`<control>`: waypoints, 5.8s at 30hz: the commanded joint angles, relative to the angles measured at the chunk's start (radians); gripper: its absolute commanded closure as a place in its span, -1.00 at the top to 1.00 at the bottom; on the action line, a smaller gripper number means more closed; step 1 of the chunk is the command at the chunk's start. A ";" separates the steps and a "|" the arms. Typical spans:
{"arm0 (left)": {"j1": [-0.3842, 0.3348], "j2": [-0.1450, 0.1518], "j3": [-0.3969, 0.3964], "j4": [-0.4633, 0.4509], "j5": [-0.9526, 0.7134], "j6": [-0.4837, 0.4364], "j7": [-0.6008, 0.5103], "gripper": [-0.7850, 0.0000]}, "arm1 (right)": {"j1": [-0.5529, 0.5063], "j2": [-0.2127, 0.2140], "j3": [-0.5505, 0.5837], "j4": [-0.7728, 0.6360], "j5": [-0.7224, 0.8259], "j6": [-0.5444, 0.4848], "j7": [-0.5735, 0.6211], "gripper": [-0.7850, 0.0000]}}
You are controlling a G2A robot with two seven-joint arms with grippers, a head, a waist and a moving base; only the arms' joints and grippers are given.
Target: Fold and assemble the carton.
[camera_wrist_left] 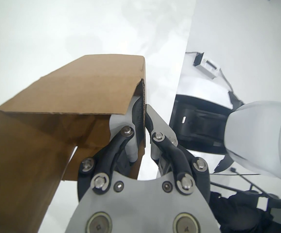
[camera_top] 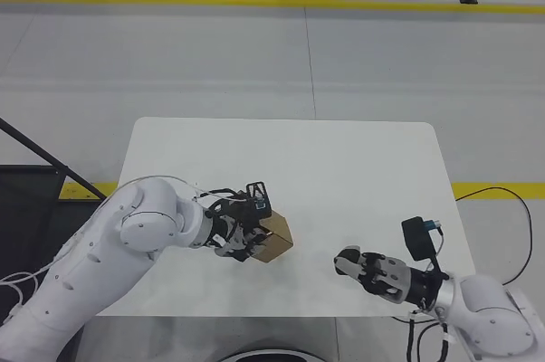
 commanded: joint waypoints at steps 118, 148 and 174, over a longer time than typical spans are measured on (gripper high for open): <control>0.462 0.490 -0.293 -0.054 -0.068 -0.181 0.729 1.00 | 0.273 -0.055 -0.417 0.038 -0.632 0.301 -0.027 1.00; 0.253 0.377 -0.088 0.071 -0.341 0.285 0.570 1.00 | 0.407 -0.132 -0.566 0.107 -0.631 0.983 -0.045 1.00; 0.067 0.237 0.117 0.150 -0.201 0.465 0.516 0.84 | 0.555 -0.204 -0.695 0.207 -0.713 1.119 0.062 1.00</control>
